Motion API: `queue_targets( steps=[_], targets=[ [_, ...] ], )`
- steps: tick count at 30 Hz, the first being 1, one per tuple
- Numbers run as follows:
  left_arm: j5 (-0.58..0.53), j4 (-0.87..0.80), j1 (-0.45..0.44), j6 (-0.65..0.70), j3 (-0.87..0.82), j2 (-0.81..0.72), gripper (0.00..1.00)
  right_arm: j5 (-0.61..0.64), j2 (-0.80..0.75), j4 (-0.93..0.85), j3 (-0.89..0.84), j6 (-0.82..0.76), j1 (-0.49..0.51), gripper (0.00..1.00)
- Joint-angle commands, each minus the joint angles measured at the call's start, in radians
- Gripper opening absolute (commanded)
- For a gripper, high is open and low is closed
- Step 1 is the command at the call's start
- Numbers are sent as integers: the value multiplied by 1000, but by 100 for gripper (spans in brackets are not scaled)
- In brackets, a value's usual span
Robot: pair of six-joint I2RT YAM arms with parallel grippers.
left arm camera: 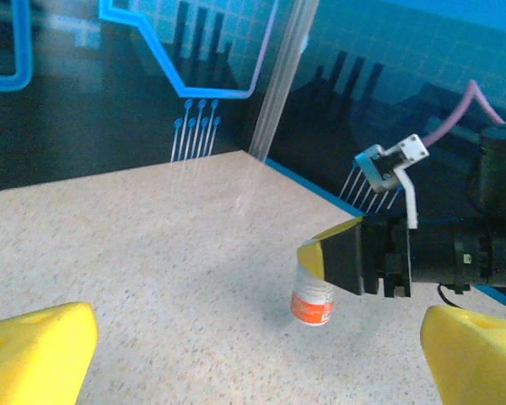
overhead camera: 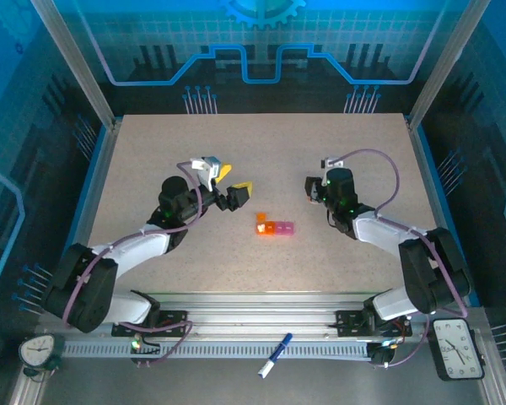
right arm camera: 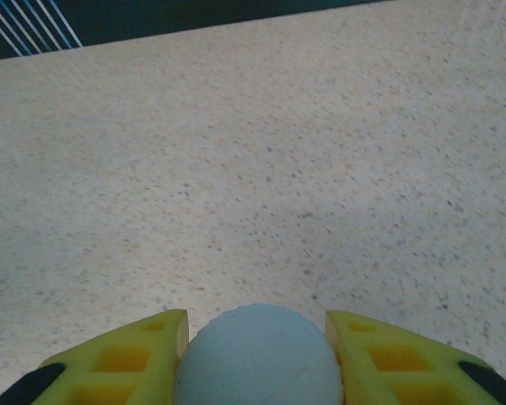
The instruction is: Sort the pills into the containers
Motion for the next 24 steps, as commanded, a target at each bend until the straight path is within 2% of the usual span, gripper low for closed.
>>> queue_targets(
  steps=[1, 8, 13, 18, 24],
  targets=[
    [-70, -175, 1, 27, 58, -49, 99, 80, 22, 112, -44, 32, -13, 27],
    [-112, -255, 0, 11, 79, -101, 99, 79, 49, 164, -111, 77, -11, 35],
    [-125, -379, 0, -14, 130, -118, 99, 69, 49, 172, -136, 91, -3, 47],
    [-122, -452, 0, -37, 172, -125, 99, 69, 37, 150, -150, 106, 3, 68],
    [-144, -430, 0, -72, 168, -127, 99, 43, -59, 60, -137, 95, -2, 77]
  ],
)
